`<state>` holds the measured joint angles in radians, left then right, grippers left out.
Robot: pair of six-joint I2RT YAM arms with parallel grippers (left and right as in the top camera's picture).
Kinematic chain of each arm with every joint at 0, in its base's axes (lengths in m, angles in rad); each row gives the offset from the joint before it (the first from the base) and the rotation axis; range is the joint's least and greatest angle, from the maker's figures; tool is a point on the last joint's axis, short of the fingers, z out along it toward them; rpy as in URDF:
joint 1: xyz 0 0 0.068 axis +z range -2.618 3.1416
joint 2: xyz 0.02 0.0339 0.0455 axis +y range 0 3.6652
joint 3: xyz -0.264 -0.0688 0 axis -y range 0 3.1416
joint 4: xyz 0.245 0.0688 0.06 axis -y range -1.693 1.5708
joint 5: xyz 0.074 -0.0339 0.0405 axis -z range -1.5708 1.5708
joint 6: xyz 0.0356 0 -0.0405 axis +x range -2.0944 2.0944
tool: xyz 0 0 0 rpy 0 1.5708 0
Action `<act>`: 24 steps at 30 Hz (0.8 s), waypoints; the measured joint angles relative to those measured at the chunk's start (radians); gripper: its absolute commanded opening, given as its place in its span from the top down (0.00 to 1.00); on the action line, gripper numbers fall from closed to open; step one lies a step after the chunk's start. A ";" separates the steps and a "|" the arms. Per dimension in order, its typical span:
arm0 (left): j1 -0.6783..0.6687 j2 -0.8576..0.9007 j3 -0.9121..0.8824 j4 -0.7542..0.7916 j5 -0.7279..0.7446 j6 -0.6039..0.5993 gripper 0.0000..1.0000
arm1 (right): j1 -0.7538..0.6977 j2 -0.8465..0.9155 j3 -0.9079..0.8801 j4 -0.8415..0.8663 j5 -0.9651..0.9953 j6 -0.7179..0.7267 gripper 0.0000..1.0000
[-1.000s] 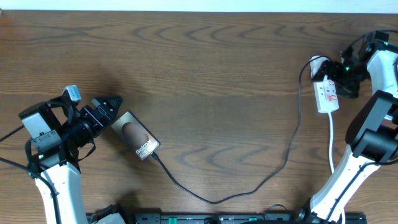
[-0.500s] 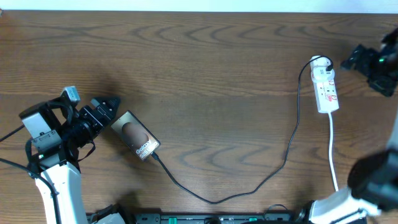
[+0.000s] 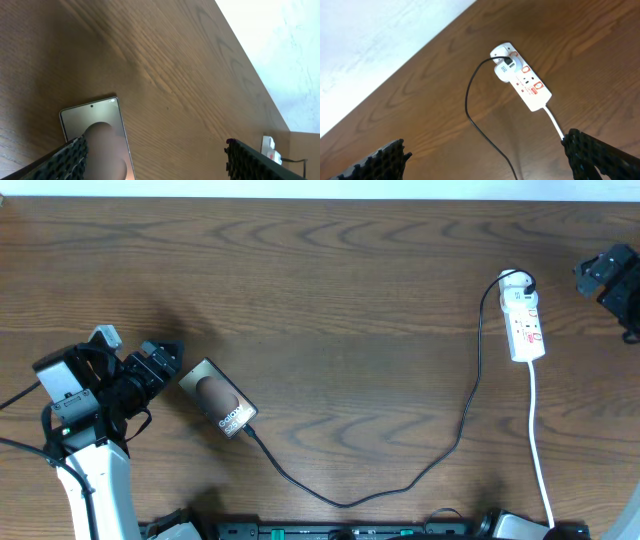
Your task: Plug charger to phone and switch on socket
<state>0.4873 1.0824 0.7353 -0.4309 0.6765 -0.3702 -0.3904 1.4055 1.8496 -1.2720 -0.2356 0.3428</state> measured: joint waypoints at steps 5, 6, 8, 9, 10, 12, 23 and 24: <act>0.000 0.000 0.000 0.000 -0.003 0.000 0.14 | 0.000 -0.015 0.000 0.000 0.000 0.006 0.01; 0.000 0.000 0.000 0.000 -0.003 0.000 0.14 | 0.000 -0.015 0.000 0.000 0.000 0.006 0.01; 0.000 0.000 0.000 0.000 -0.003 0.000 0.14 | 0.000 -0.014 0.000 0.000 0.000 0.006 0.01; 0.000 0.000 0.000 0.000 -0.003 0.000 0.14 | 0.000 -0.014 0.000 0.000 0.000 0.006 0.01; 0.000 0.000 0.000 0.000 -0.003 0.000 0.14 | 0.000 -0.015 0.000 0.000 0.000 0.006 0.01; 0.000 0.000 0.000 0.000 -0.003 0.000 0.14 | 0.000 -0.014 0.000 0.000 0.000 0.006 0.01; -0.098 -0.139 0.000 -0.038 -0.151 0.001 0.14 | 0.000 -0.014 0.000 0.000 0.000 0.006 0.01; -0.135 -0.180 0.000 -0.061 -0.210 0.002 0.14 | 0.000 -0.014 0.000 -0.001 0.000 0.006 0.01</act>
<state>0.3523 0.9028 0.7353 -0.4915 0.4664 -0.3687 -0.3904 1.3911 1.8496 -1.2732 -0.2359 0.3489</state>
